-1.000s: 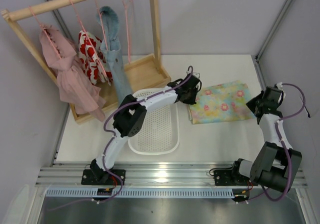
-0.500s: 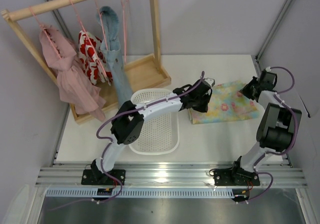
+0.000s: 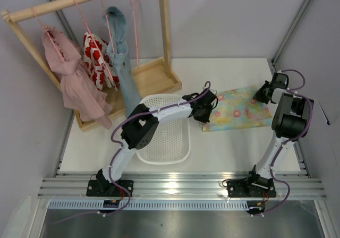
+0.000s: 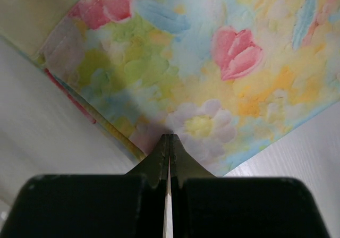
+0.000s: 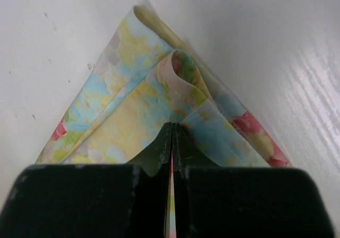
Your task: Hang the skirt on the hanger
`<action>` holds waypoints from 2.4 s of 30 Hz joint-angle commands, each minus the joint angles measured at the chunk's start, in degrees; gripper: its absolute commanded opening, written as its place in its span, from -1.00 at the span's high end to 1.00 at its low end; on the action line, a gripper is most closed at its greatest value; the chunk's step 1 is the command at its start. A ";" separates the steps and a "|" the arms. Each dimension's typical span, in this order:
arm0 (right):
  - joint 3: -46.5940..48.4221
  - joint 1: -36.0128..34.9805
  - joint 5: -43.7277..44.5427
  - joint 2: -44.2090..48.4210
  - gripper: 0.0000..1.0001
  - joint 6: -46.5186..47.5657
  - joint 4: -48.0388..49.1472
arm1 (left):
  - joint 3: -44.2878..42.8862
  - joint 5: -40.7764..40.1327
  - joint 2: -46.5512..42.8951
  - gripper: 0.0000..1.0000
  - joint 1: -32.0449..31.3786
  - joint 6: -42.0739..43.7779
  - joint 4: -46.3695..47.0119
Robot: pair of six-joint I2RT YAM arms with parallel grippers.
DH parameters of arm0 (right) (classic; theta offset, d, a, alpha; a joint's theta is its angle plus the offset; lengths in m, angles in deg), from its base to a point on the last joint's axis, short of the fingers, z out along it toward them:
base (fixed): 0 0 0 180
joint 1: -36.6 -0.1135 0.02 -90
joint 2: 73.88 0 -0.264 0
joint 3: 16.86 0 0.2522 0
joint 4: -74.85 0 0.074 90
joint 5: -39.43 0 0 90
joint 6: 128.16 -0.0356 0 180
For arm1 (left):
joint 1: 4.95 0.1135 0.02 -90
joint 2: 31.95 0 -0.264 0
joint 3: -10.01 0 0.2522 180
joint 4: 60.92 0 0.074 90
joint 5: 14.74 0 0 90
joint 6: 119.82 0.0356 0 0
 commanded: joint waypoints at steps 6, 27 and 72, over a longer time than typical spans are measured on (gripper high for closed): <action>3.98 0.37 -4.49 0.77 1.00 3.30 0.30 | -2.89 1.12 -0.91 1.00 0.46 3.09 -5.35; -12.62 -2.09 -6.08 44.97 -0.73 5.94 -10.60 | 5.95 -9.41 -25.61 -0.55 0.90 4.68 -5.87; -17.72 -41.12 5.52 41.82 -0.70 -2.06 -9.01 | 8.94 -20.73 -57.97 -0.68 8.19 11.61 -13.78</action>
